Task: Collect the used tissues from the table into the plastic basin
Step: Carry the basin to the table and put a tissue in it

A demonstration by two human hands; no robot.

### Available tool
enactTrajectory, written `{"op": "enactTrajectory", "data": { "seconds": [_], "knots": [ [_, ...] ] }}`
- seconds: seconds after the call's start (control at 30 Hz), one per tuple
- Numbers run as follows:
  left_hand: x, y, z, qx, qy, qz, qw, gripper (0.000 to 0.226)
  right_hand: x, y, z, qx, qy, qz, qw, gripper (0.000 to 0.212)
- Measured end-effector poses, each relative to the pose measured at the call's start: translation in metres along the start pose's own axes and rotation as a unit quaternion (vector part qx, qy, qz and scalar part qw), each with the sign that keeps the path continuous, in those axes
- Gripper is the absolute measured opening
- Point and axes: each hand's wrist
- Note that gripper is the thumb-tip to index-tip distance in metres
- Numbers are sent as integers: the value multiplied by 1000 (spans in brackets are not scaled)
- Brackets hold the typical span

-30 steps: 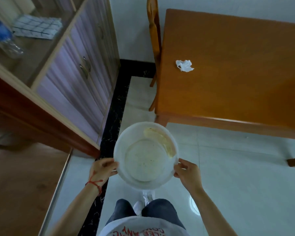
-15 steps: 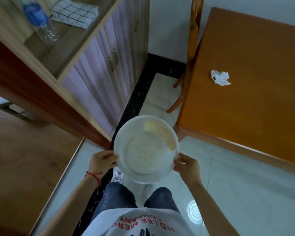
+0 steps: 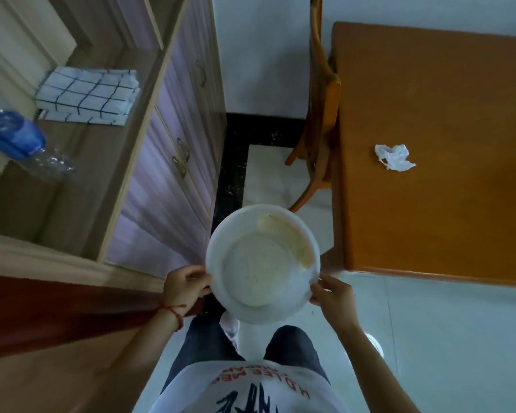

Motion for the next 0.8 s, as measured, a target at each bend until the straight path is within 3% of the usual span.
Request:
{"op": "enactTrajectory", "data": {
  "seconds": [0.07, 0.17, 0.33, 0.67, 0.8],
  "knots": [
    [18, -11, -18, 16, 0, 13, 1000, 19, 9, 9, 12, 14, -4, -16, 1000, 14],
    [43, -19, -38, 33, -6, 31, 999, 8, 20, 12, 27, 21, -10, -34, 999, 13],
    [83, -16, -61, 31, -35, 49, 998, 31, 46, 4, 46, 58, -7, -64, 996, 13],
    [149, 20, -122, 57, -27, 69, 996, 32, 91, -29, 77, 99, 3, -98, 990, 11],
    [168, 28, -142, 87, -28, 85, 992, 30, 104, -36, 87, 100, 10, -102, 990, 20]
  ]
}}
Point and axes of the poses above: each hand's wrist, its own x-axis towards the middle knuckle, its own y-axis out of the palm, z = x × y, and after that the axes turned 14 degrees about z, right-handed
